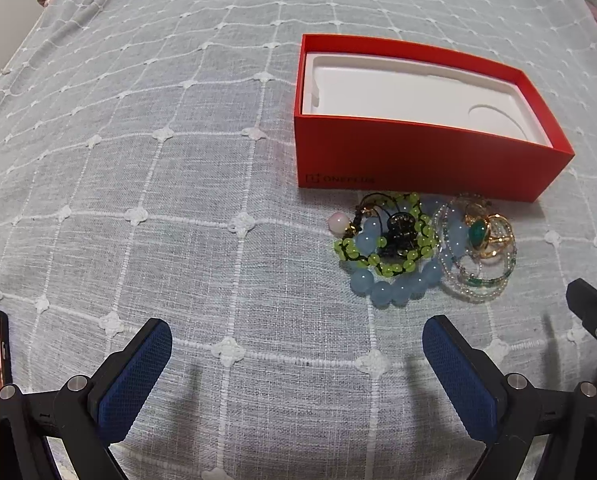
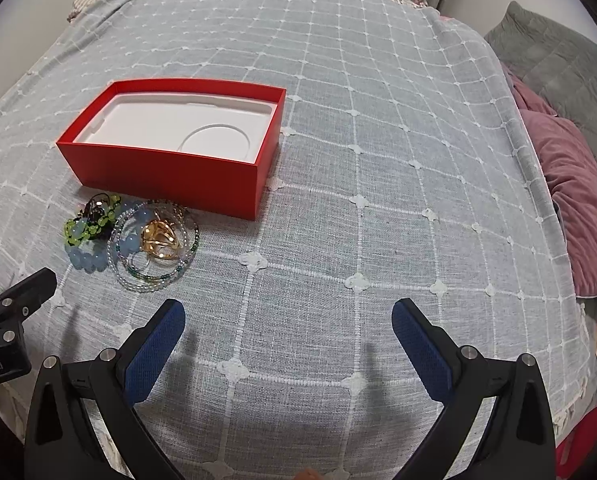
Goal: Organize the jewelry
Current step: 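Move both tools toward the jewelry pile beside the red box, then close the left tool on the green-bead bracelet with the pink bead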
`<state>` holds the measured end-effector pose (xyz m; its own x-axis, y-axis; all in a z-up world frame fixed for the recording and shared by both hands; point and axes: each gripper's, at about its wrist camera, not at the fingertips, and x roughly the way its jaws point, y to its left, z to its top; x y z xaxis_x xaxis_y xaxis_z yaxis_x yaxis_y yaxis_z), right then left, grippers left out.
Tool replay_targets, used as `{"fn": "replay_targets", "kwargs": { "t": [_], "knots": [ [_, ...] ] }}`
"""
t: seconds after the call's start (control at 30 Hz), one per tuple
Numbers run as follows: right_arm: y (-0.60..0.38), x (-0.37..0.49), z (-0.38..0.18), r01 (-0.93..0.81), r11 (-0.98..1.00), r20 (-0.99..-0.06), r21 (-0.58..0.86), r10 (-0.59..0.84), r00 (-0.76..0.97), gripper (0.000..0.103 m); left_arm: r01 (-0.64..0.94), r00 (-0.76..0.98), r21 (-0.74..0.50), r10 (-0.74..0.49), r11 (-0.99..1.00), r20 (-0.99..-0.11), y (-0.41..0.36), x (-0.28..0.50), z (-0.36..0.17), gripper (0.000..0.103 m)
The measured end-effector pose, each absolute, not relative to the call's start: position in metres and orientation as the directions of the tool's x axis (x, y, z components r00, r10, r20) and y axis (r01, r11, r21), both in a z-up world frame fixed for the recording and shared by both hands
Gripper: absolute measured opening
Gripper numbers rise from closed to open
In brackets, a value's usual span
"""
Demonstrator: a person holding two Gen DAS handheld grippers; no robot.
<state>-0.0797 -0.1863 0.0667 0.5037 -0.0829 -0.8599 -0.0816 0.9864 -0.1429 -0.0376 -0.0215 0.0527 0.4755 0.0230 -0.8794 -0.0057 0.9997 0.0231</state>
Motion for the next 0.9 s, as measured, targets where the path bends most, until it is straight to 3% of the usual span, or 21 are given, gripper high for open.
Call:
{"fn": "replay_targets", "kwargs": {
  "t": [0.37,0.47,0.73,0.83,0.9],
  "knots": [
    [-0.19,-0.08,0.071,-0.094,0.99,-0.863,-0.105,-0.044,0.504,0.103,0.034,0.482,0.028,0.008,0.999,-0.876,-0.016,-0.034,0.057,0.103],
    [-0.192,-0.078,0.071,-0.095,0.991,-0.867,-0.09,-0.031,0.498,0.103,0.053,0.47,-0.021,-0.044,0.998,-0.882,-0.012,-0.03,0.058,0.101],
    [-0.194,-0.074,0.071,-0.092,0.994,-0.873,-0.06,-0.007,0.487,0.103,0.066,0.455,-0.201,-0.209,0.977,-0.866,0.005,-0.017,0.063,0.081],
    [-0.197,-0.071,0.071,-0.092,0.995,-0.874,-0.049,0.002,0.486,0.103,0.061,0.447,-0.265,-0.264,0.962,-0.855,0.01,-0.007,0.061,0.066],
    [-0.198,-0.069,0.071,-0.091,0.995,-0.875,-0.036,0.013,0.484,0.103,0.052,0.43,-0.298,-0.29,0.953,-0.855,0.011,-0.004,0.057,0.05]
  ]
}}
